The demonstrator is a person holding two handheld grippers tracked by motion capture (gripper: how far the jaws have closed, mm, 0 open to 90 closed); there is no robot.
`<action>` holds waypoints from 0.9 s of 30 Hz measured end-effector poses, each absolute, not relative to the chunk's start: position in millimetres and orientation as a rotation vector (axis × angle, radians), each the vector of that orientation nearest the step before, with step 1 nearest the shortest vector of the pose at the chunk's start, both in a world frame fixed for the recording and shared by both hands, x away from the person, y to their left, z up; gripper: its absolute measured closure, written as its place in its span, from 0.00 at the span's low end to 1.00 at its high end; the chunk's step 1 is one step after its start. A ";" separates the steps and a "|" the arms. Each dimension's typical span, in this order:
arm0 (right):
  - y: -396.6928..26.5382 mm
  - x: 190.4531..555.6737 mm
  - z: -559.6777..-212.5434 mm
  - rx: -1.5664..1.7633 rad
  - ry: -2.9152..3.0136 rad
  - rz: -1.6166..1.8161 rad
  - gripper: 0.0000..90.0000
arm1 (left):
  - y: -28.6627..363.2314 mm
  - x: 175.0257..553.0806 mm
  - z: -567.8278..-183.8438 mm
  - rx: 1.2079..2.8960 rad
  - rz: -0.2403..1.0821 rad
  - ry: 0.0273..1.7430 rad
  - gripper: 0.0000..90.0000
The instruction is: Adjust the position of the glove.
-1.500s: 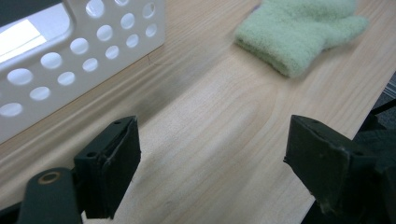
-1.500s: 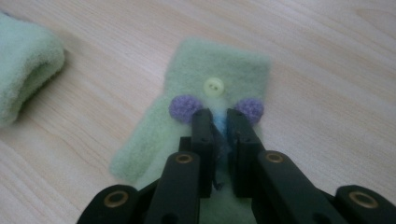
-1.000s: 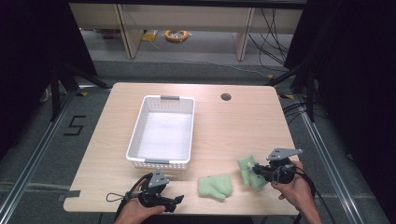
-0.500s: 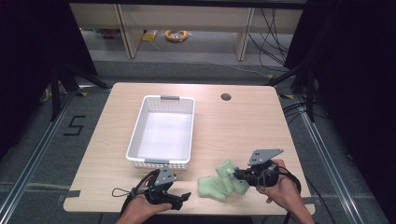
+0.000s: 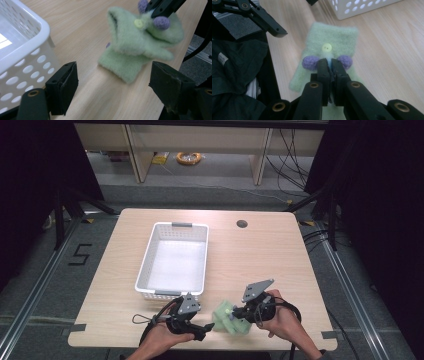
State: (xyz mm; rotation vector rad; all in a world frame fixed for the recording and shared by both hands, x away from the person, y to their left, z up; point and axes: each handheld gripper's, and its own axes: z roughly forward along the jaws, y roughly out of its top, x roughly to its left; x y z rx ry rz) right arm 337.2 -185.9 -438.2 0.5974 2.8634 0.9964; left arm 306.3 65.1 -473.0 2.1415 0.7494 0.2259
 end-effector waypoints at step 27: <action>-179.6 347.2 -464.5 0.528 2.911 1.056 0.94 | 46.9 319.7 -492.0 2.197 0.146 0.683 0.66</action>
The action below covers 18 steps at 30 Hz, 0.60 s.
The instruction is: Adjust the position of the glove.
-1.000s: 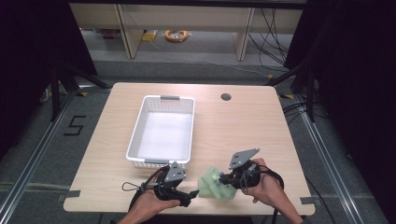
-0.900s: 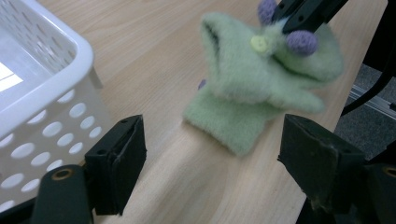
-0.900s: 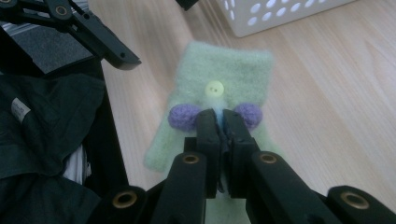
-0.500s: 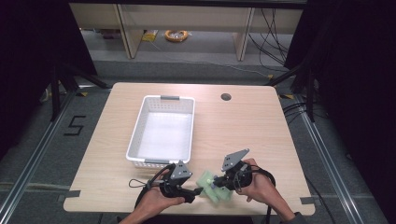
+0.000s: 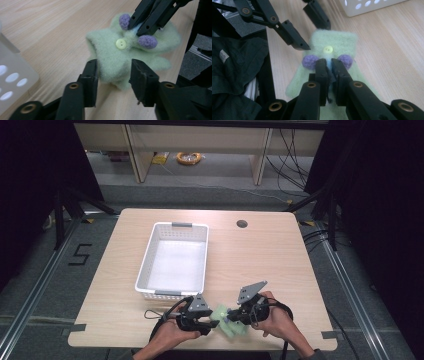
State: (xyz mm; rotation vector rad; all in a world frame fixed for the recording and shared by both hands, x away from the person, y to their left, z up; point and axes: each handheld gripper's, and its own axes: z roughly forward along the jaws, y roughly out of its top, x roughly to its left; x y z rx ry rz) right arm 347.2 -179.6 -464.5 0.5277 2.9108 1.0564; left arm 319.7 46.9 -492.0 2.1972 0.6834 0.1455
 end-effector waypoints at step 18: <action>-206.7 329.5 -448.9 0.763 2.736 1.105 0.77 | 51.2 314.8 -491.6 2.178 0.165 0.715 0.96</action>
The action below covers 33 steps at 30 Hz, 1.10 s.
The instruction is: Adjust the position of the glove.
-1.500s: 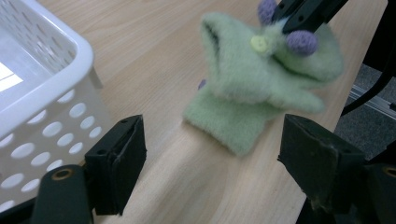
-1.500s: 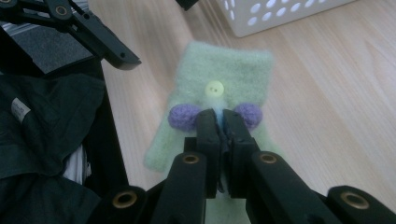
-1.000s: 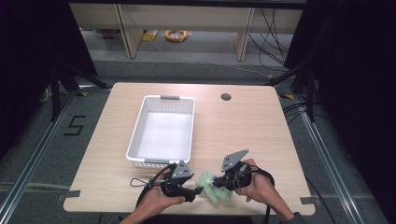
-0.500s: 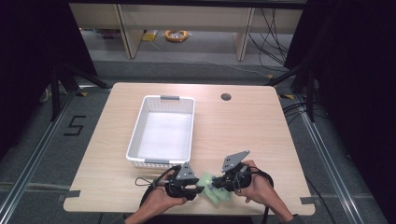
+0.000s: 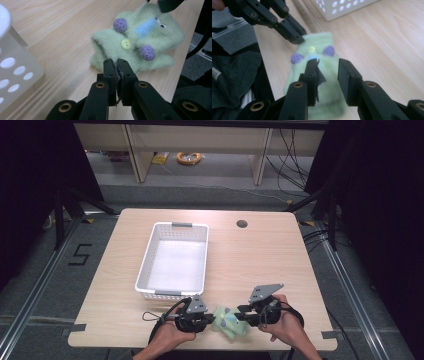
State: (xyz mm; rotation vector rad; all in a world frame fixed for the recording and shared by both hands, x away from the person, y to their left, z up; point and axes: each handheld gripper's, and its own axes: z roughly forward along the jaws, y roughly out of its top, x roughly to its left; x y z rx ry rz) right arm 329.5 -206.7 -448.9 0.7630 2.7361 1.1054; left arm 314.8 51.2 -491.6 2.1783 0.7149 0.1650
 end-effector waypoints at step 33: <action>-229.4 332.6 -442.5 0.888 2.747 1.006 0.94 | 50.7 296.2 -475.7 2.107 0.098 0.704 0.97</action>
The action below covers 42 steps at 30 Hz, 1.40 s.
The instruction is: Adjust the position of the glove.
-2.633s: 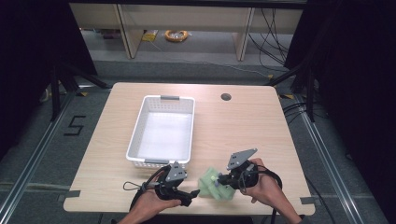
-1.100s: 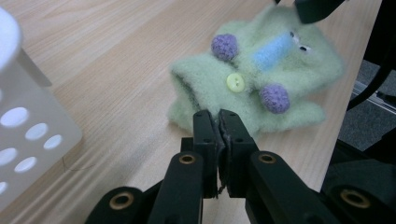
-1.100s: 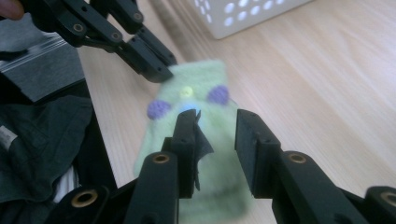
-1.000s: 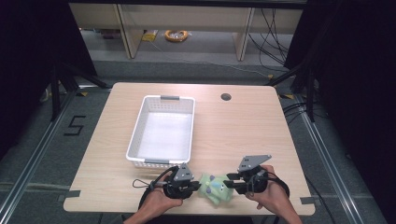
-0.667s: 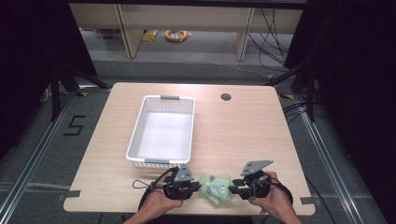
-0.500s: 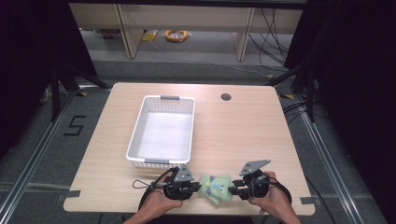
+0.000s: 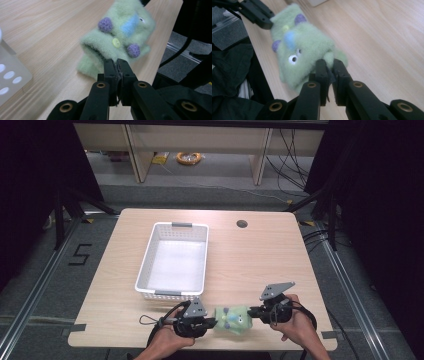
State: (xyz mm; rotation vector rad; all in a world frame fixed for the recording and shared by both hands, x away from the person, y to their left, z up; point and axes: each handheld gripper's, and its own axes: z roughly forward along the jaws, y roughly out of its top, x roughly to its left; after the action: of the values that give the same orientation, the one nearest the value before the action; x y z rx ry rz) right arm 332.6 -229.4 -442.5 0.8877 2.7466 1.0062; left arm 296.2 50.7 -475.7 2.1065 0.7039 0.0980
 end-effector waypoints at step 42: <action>-232.7 341.0 -465.0 1.316 2.616 1.134 0.51 | 51.9 319.9 -495.3 2.012 -0.006 1.035 0.44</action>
State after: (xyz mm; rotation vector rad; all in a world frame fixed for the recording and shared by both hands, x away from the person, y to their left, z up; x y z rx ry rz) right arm 341.0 -232.7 -465.0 1.3156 2.6155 1.1339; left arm 319.9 51.9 -495.3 2.0123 1.0351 -0.0064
